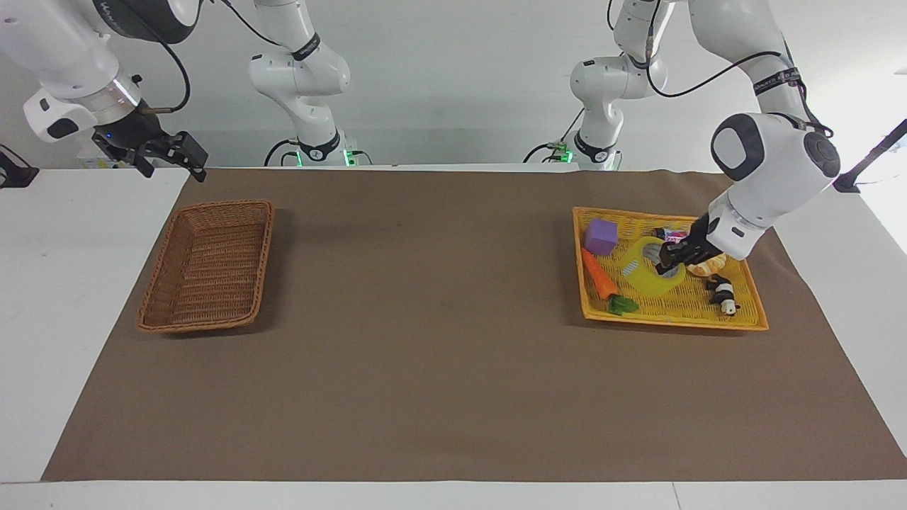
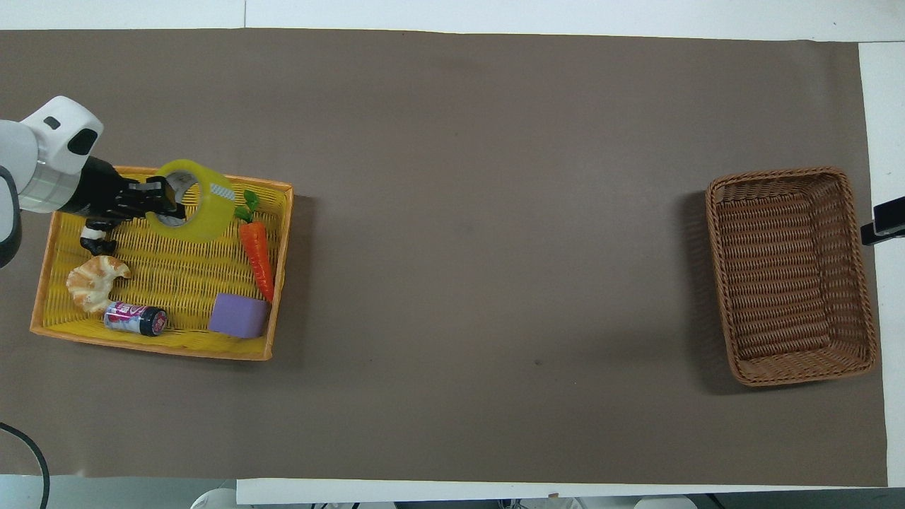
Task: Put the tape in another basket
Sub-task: 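Lift the tape roll out of the yellow basket with the left gripper, then hold the tape with the left gripper while the right gripper reaches it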
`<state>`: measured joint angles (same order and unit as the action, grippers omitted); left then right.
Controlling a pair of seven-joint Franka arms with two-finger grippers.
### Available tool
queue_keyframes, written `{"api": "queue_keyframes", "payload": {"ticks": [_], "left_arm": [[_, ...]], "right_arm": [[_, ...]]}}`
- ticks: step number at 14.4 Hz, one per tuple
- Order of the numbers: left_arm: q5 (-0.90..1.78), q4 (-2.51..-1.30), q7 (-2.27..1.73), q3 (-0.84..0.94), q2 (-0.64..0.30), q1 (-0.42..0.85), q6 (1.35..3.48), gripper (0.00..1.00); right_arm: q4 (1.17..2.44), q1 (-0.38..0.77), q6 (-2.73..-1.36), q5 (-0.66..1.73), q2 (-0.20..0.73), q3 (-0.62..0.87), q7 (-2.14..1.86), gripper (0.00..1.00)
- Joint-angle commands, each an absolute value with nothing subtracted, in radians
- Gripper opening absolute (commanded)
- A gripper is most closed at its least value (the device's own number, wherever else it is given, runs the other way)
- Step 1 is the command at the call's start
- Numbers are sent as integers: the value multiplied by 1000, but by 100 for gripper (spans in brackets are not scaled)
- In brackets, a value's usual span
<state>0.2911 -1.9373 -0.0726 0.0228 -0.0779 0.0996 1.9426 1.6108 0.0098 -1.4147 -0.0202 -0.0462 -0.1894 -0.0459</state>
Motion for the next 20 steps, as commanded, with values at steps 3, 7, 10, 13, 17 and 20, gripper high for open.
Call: {"api": "queue_keyframes", "payload": {"ticks": [3, 7, 10, 13, 17, 20], "left_arm": [[314, -1772, -378, 17, -77, 325, 1858, 0], [371, -1695, -430, 20, -64, 417, 1851, 1], [371, -1726, -420, 20, -51, 420, 1861, 1], [371, -1741, -390, 18, -45, 397, 1855, 1], [374, -1741, -394, 18, -46, 407, 1885, 0], [373, -1741, -391, 18, -44, 403, 1871, 0]], "right_arm": [[1638, 8, -1427, -20, -71, -187, -63, 100], [1634, -27, -1440, -15, -68, -192, -72, 100], [1634, -47, -1440, 149, -68, -193, -286, 100], [1649, -87, -1460, 435, -67, -190, -285, 100], [1794, -28, -1598, 769, -71, -166, -285, 100], [1935, 98, -1736, 1036, -58, -166, -279, 100]]}}
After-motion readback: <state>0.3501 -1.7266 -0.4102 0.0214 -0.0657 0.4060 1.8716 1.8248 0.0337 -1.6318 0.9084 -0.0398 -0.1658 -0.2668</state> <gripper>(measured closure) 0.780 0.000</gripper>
